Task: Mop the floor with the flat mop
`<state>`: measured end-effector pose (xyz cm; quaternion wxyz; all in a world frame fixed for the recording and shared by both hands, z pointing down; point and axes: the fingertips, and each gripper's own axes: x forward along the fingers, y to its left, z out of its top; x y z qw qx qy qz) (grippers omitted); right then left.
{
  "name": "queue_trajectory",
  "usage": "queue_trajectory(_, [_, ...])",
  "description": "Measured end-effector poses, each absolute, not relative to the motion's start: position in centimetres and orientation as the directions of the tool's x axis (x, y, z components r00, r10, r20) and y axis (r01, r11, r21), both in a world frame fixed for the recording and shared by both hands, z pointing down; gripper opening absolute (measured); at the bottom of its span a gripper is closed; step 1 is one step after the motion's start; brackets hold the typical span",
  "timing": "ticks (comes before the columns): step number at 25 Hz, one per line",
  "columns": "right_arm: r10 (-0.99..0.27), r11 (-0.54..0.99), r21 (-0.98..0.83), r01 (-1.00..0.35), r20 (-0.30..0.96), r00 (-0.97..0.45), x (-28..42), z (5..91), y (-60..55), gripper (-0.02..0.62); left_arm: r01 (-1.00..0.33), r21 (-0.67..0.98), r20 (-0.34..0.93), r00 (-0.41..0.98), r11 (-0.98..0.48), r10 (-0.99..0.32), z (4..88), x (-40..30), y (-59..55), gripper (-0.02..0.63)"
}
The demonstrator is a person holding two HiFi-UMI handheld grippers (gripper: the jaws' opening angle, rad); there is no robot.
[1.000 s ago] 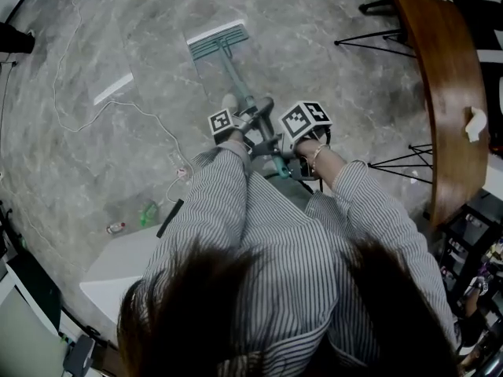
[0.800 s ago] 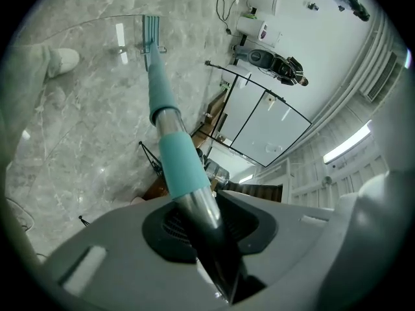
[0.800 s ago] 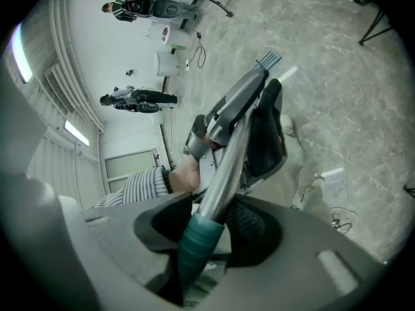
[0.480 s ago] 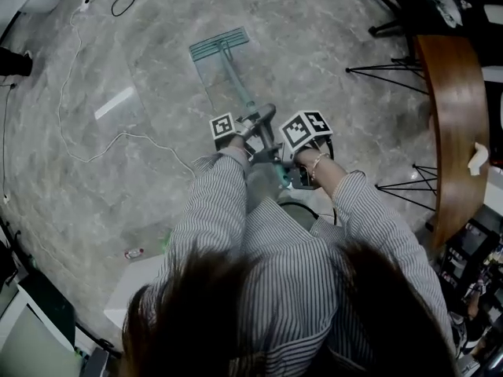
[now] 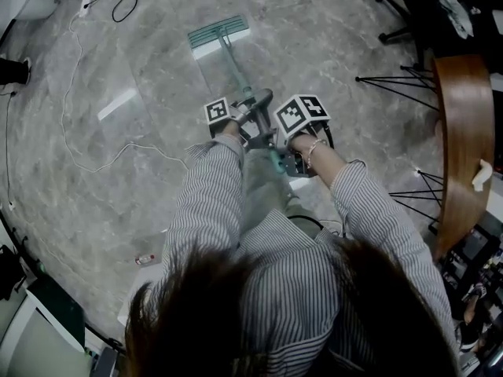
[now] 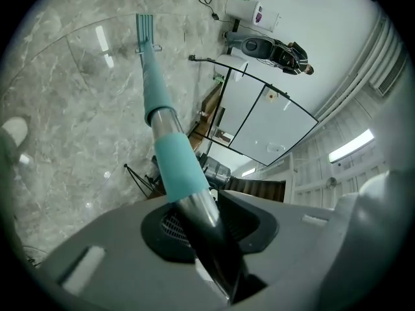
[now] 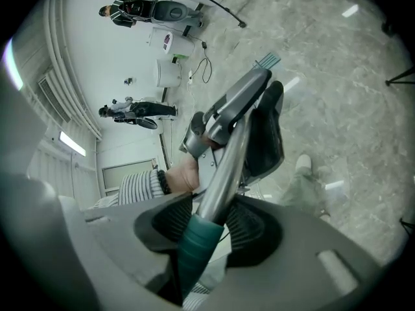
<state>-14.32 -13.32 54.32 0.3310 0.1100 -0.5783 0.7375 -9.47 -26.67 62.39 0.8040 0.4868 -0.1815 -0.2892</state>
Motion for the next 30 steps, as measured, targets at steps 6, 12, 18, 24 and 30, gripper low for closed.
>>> queue_trajectory(6, [0.349, -0.107, -0.782, -0.615, 0.549, -0.759, -16.4, 54.8, -17.2, 0.153, 0.297, 0.890, -0.001, 0.760, 0.346, -0.650, 62.7, -11.5, -30.7, 0.100])
queue_trajectory(12, [0.348, -0.100, -0.783, -0.614, 0.551, -0.759, -16.9, 55.0, -17.8, 0.153, 0.286, 0.898, -0.003, 0.765, 0.335, -0.644, 62.8, -11.9, -31.4, 0.101])
queue_trajectory(18, [0.347, -0.104, -0.780, -0.616, 0.552, -0.758, -17.4, 55.2, -17.4, 0.153, 0.284, 0.898, -0.002, 0.764, 0.334, -0.645, 63.1, -12.4, -31.0, 0.101])
queue_trajectory(24, [0.339, -0.108, -0.782, -0.614, 0.552, -0.762, -17.4, 55.3, -17.4, 0.153, 0.289, 0.897, -0.003, 0.762, 0.336, -0.647, 63.1, -12.4, -31.0, 0.101])
queue_trajectory(30, [0.347, -0.097, -0.780, -0.618, 0.555, -0.756, -16.7, 55.2, -16.7, 0.153, 0.317, 0.890, -0.017, 0.740, 0.327, -0.672, 62.9, -12.0, -30.5, 0.095])
